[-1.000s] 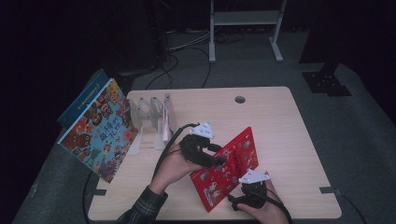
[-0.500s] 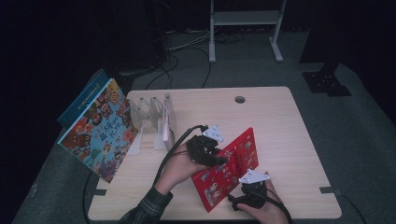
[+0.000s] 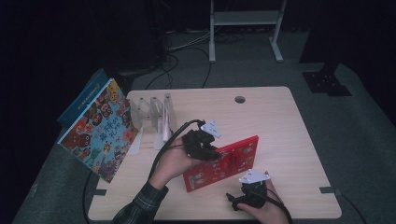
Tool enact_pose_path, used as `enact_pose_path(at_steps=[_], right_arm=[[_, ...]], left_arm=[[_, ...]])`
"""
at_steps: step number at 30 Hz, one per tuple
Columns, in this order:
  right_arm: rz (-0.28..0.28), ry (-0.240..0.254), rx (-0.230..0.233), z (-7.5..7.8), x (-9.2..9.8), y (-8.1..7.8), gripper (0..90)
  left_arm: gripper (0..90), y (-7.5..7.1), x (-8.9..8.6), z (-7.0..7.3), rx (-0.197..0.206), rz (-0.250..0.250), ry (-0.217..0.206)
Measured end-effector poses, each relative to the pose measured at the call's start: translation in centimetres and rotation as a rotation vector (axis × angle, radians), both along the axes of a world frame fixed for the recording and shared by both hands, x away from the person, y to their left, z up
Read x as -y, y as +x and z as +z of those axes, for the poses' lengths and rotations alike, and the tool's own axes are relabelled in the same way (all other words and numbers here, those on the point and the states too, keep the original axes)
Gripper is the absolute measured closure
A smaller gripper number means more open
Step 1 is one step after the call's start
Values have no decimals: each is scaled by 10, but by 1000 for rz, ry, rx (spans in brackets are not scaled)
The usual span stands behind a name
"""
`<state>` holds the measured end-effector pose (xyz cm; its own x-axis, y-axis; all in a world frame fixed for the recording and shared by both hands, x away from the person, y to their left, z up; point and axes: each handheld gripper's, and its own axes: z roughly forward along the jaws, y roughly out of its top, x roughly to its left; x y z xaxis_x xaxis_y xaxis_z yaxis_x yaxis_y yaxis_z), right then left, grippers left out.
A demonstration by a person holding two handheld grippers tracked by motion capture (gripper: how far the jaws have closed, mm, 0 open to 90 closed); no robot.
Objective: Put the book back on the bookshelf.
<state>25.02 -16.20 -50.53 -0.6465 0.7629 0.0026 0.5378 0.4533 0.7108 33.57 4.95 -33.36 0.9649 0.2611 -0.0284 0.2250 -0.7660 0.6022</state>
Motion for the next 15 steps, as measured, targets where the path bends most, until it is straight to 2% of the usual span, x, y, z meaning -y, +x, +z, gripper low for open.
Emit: enact_pose_path(at_steps=[1,3,4,6,7,10,15], right_arm=[[1,3,2,0,2,0,26],[12,21,17,3,7,0,223],[19,5,18,6,11,2,242],[11,15,38,12,19,3,270],[8,37,47,16,23,4,272],[-1,48,86,23,34,11,260],[-4,77,100,28,42,23,259]], left_arm=[[795,0,-1,0,0,-2,0],[795,1,-5,0,-6,3,2],[795,1,-7,0,-11,1,-2],[795,2,-11,0,-13,-7,0],[795,2,-12,0,-18,-8,-7],[794,3,-17,0,-22,-27,-6],[793,1,-25,0,-28,-51,-13]])
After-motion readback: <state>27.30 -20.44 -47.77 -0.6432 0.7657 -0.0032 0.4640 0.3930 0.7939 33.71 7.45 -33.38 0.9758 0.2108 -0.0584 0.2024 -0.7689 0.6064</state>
